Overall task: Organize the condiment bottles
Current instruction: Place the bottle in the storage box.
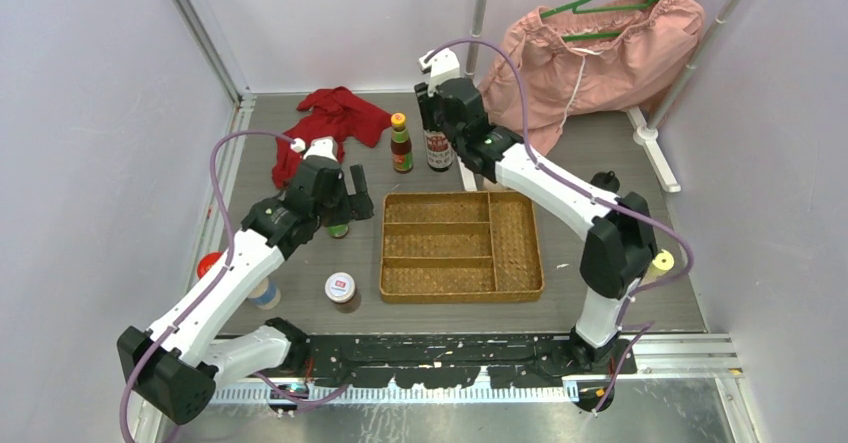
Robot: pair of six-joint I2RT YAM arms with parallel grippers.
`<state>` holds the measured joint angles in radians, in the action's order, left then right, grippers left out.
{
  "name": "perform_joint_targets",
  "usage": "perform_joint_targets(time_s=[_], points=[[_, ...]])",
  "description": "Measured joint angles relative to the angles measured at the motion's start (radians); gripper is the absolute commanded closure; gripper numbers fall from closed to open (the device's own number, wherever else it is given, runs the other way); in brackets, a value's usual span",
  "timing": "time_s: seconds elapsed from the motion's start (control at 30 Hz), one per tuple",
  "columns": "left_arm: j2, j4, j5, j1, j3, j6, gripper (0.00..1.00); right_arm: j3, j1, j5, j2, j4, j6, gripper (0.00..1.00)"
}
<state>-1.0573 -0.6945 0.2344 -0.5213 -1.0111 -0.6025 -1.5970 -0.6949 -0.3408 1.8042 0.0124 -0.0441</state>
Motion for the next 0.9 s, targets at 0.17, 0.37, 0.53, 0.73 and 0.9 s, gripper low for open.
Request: perform_joint_targets(time_s=[0.17,0.37,0.53,0.73,0.9], points=[[0.02,-0.002,0.0,0.0,0.009,-0.001,0.09,0.0,-0.012,-0.011,-0.105,0.046,-0.007,0.83],[0.03,-0.006,0.0,0.0,0.02,-0.004,0.1,0.014,-0.037,-0.041,-0.244,0.076,-0.006,0.85],[0.031,-0.006,0.0,0.0,0.02,-0.015,0.11,0.09,-0.062,-0.071,-0.344,0.09,0.006,0.85],[0.033,-0.006,0.001,0.0,0.02,-0.018,0.11,0.221,-0.076,-0.089,-0.41,0.119,0.041,0.85],[0.034,-0.006,0.001,0.0,0.022,-0.019,0.12,0.316,-0.077,-0.093,-0.428,0.135,0.06,0.85]])
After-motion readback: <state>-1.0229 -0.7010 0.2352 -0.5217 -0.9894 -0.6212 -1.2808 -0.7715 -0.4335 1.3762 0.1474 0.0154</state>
